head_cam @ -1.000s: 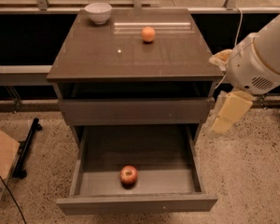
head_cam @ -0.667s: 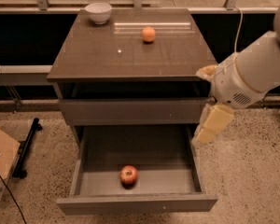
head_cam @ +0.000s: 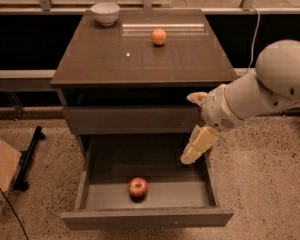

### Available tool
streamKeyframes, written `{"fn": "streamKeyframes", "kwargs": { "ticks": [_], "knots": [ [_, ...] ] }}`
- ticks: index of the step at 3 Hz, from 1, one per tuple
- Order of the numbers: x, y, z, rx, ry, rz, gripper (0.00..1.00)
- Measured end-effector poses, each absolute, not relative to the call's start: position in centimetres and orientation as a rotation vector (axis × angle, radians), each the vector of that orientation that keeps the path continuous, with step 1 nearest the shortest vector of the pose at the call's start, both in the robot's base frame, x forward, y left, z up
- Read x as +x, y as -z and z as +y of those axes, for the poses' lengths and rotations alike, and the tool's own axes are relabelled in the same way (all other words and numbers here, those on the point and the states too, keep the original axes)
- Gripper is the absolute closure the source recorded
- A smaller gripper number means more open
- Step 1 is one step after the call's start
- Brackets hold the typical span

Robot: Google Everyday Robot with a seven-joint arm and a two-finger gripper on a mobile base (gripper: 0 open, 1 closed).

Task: Pick apple from middle drawer and place on counter

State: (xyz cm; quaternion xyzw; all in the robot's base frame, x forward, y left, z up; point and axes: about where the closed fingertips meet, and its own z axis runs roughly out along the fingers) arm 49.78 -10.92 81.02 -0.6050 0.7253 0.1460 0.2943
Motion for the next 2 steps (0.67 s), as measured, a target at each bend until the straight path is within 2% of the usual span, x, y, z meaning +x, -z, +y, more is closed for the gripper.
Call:
{"fn": "streamKeyframes", "kwargs": {
  "ticks": [2],
  "knots": [
    [50.3,-78.3,-9.7,-1.605,-0.413,1.946,0.0]
  ]
}}
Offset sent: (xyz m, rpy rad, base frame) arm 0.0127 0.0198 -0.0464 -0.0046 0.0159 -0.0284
